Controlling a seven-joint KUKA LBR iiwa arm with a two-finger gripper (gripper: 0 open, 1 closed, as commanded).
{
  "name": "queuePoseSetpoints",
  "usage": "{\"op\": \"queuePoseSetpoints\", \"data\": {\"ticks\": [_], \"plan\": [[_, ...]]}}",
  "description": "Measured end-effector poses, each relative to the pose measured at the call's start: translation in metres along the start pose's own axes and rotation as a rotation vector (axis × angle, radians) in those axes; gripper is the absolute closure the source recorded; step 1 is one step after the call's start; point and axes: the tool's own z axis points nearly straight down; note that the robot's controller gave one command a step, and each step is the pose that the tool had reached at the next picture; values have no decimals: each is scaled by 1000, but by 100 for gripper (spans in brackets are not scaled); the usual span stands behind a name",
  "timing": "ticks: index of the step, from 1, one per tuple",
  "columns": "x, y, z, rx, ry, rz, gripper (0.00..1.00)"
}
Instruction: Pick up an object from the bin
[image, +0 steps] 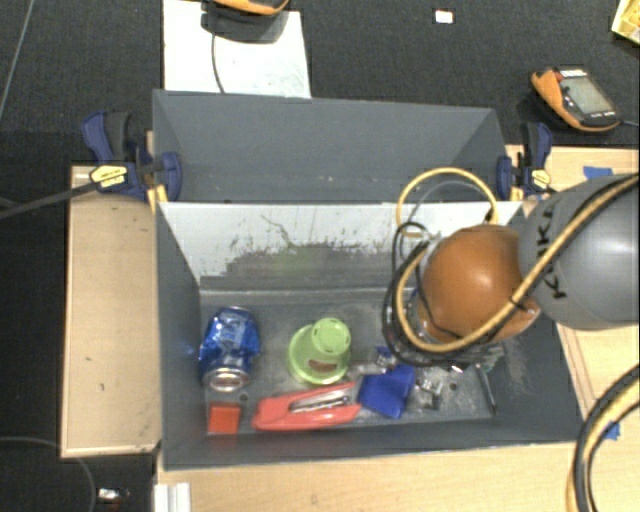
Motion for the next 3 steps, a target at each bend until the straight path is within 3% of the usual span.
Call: {"op": "queuePoseSetpoints", "data": {"ticks": [1, 2, 3], "plan": [[-4, 8, 5, 0, -1, -185, 100], [-4, 8, 5, -1, -1, -184, 100], [-4, 10, -34, -9, 2, -185, 100]]}}
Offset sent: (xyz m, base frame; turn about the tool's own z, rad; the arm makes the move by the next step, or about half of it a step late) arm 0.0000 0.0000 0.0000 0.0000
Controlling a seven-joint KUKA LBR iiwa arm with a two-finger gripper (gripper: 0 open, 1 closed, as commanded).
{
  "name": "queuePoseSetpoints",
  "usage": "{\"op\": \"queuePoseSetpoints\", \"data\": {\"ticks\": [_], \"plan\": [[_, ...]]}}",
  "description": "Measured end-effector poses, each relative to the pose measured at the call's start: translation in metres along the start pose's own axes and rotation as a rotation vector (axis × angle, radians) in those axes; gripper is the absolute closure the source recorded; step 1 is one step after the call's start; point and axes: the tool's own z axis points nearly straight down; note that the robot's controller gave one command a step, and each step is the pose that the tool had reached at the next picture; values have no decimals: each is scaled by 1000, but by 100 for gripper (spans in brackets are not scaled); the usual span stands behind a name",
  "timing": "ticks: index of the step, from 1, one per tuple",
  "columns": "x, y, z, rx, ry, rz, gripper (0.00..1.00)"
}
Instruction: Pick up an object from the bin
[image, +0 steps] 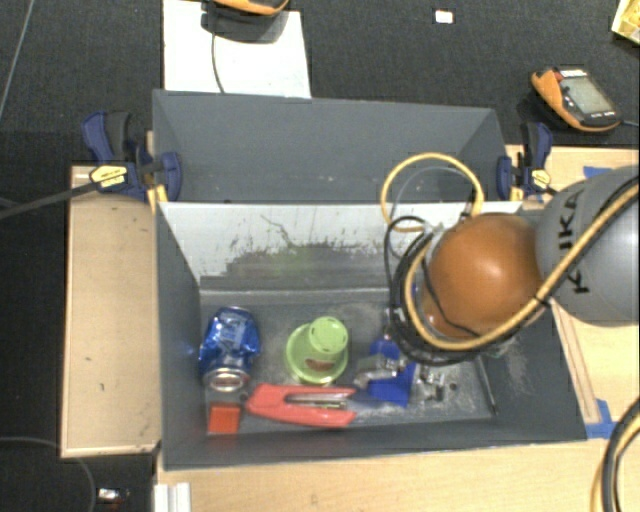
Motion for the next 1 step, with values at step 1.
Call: {"op": "queuePoseSetpoints", "data": {"ticks": [1], "plan": [[-1, -1, -37, 4, -2, -1, 100]]}}
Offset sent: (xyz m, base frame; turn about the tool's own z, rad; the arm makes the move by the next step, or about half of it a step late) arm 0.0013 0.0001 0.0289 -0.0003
